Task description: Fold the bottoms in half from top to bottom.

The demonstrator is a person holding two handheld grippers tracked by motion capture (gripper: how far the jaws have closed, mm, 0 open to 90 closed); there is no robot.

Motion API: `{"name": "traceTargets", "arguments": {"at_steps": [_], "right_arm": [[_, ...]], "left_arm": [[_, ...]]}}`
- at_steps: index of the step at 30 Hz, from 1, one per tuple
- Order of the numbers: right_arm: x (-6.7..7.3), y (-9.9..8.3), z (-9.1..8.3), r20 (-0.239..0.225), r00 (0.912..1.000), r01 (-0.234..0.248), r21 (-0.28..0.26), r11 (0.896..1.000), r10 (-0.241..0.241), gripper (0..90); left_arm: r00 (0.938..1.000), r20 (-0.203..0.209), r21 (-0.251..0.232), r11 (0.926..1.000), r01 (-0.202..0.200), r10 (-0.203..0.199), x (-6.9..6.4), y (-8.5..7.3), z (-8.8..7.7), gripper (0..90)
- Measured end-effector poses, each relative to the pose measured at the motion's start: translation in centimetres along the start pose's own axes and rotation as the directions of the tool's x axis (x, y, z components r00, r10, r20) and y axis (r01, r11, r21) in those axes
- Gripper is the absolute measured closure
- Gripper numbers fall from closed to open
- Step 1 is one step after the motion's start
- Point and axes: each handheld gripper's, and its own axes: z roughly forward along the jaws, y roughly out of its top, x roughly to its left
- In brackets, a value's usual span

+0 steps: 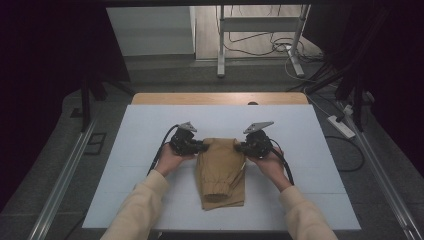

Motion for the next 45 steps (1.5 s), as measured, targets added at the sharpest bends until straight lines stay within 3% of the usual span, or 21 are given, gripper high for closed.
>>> {"name": "traceTargets", "arguments": {"at_steps": [7,19,29,36,38,41,45], "right_arm": [[-1.2,0.9,0.6,0.024,0.9995,-0.021,-0.010,1.000,0.021,79.6],[-2.5,2.1,1.5,0.038,0.9991,-0.018,0.024,1.000,0.017,79.6],[-3.8,3.5,1.8,0.080,0.9965,-0.024,0.010,1.000,0.023,79.5],[-4.5,3.7,2.2,0.092,0.9951,-0.038,0.019,0.999,0.036,78.7],[-4.6,3.5,2.4,0.099,0.9945,-0.037,0.026,0.999,0.035,71.4],[-4.6,3.4,2.3,0.134,0.9895,-0.055,0.005,0.998,0.054,46.4],[-4.7,3.4,1.4,0.103,0.9914,-0.078,-0.033,0.996,0.081,39.6]], "left_arm": [[0.9999,-0.005,-0.003,1.0000,0.009,-0.009,1.2,1.0,0.3,75.9],[0.9998,-0.018,0.015,0.9999,-0.001,0.002,2.5,2.3,0.9,75.9],[0.9985,-0.050,0.013,0.9997,-0.023,0.024,3.7,4.5,0.9,75.7],[0.9975,-0.068,0.021,0.9996,-0.019,0.020,3.9,4.9,1.5,73.3],[0.9955,-0.094,0.021,0.9997,-0.010,0.012,3.9,4.9,1.4,64.3],[0.9918,-0.127,0.003,0.9999,0.014,-0.013,3.8,4.9,0.9,32.1],[0.9935,-0.114,-0.018,0.9998,-0.002,0.000,3.1,4.7,-0.3,28.2]]}}
